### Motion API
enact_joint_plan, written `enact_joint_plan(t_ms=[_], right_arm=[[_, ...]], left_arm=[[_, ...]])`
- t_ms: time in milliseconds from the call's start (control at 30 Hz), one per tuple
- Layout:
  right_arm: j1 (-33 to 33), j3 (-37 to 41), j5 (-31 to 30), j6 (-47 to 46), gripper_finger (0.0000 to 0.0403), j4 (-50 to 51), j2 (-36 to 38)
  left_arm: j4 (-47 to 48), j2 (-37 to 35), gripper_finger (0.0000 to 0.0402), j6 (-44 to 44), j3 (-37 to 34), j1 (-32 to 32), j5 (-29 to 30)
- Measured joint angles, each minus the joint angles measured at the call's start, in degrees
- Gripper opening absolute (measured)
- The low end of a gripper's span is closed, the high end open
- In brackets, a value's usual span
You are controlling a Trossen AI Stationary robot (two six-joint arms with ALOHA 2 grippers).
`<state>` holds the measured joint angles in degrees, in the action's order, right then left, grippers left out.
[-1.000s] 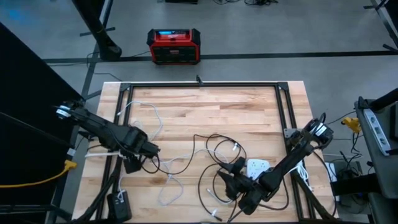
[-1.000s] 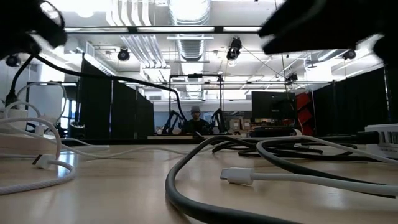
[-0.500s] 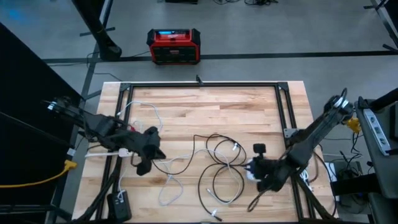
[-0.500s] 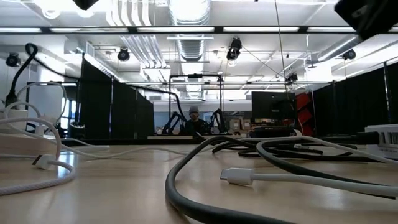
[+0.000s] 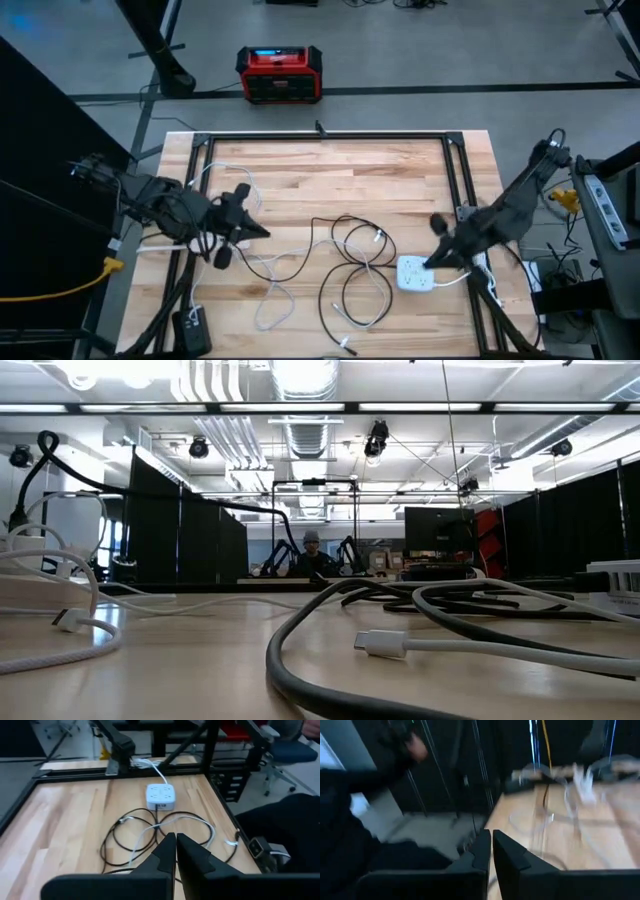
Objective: Insert USB
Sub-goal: Return to Home Position
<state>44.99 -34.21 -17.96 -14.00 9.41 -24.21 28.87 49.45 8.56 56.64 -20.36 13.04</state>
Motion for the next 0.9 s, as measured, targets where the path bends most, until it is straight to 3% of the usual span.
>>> enact_joint_plan(t_ms=[167, 367, 667, 900], right_arm=[[0.0, 2.43, -0.53, -0.08, 0.0001, 3.58, 11.66], [0.0, 8.19, -8.27, -5.97, 0.0, 11.67, 24.35], [-0.13, 17.59, -10.4, -8.68, 0.0, 5.45, 24.18], [-0.62, 27.63, -6.45, -10.54, 0.0, -9.42, 24.17]], left_arm=[[-6.17, -8.01, 0.0, 2.67, -9.06, 3.12, 0.11], [-12.05, -17.27, 0.0, 8.06, -21.75, 7.37, 0.0], [-32.24, -21.05, 0.0, 8.54, -38.29, 9.54, -4.74], [-42.19, -19.51, 0.0, 8.35, -44.66, 9.77, -5.98]])
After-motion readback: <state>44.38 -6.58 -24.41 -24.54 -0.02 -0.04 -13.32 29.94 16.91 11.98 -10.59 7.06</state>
